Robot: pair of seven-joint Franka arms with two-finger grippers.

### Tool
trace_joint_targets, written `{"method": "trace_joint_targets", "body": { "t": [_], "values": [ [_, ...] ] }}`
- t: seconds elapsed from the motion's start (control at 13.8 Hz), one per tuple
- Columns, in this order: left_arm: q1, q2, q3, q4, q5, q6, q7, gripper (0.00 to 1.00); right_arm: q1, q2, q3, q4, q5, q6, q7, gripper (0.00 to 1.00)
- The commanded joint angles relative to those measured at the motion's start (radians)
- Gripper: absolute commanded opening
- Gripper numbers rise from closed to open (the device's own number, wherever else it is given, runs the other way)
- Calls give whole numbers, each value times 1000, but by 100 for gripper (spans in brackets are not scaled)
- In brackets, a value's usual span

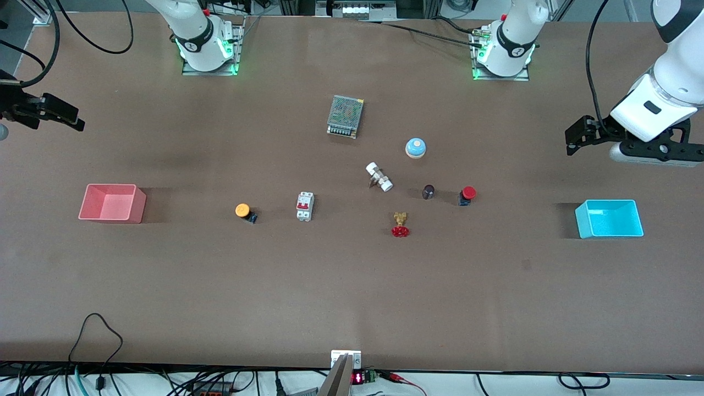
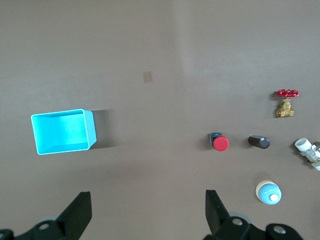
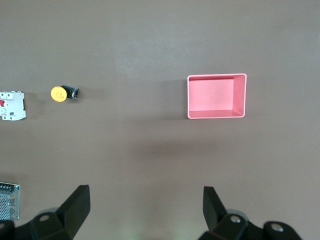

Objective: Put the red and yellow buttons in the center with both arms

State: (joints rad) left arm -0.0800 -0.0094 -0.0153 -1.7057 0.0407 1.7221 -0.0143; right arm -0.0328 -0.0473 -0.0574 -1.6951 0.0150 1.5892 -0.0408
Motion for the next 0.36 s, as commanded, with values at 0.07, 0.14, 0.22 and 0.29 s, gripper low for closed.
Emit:
{"method": "trace_joint_targets", "body": {
  "t": [0.07,0.14,0.22,0.29],
  "values": [
    [0,-1,3,4,24,4,-9,100,-7,-34,11,-6,-9,-6,-1,100],
    [0,0,3,4,24,2,-9,100,-7,-34,11,-6,-9,-8,-1,100],
    [0,-1,3,4,24,2,-9,100,-7,-34,11,-6,-9,-8,1,100],
    [-1,-1,3,4,24,2,-9,100,-7,-34,11,-6,-9,-8,1,100]
  ]
}}
